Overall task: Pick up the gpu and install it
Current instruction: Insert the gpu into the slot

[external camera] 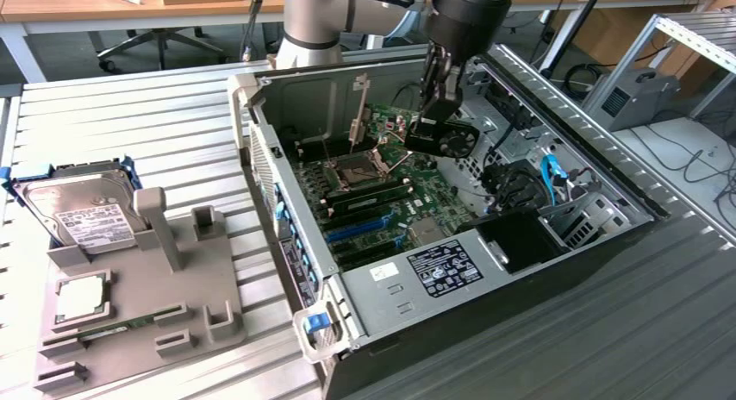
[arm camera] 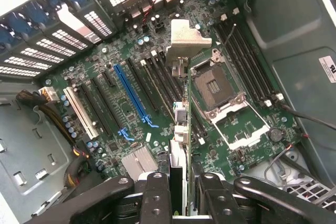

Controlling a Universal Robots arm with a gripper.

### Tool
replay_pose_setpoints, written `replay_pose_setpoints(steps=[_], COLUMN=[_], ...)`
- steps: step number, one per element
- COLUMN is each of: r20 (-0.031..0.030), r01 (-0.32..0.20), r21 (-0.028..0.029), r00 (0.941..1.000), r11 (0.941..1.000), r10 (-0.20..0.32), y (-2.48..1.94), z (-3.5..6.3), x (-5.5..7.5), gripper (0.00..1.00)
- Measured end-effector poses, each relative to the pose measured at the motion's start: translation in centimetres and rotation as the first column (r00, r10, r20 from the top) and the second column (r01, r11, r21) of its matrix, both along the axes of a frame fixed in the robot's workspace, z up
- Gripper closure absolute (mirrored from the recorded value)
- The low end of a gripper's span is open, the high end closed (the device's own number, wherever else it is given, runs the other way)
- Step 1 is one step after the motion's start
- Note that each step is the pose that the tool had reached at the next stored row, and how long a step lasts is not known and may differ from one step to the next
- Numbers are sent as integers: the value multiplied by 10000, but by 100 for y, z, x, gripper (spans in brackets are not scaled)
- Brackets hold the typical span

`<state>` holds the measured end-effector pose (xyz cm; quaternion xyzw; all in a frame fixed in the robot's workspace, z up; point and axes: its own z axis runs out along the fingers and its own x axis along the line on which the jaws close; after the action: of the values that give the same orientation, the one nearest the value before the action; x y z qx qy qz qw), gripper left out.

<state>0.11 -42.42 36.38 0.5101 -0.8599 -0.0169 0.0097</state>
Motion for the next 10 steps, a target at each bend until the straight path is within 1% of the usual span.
replay_pose_setpoints(steps=[10], r20=[0], r01=[-165], r21=[0], r00=[9999], r11=[9999], r10=[165], y=[0], z=[0], x=[1], gripper=[74])
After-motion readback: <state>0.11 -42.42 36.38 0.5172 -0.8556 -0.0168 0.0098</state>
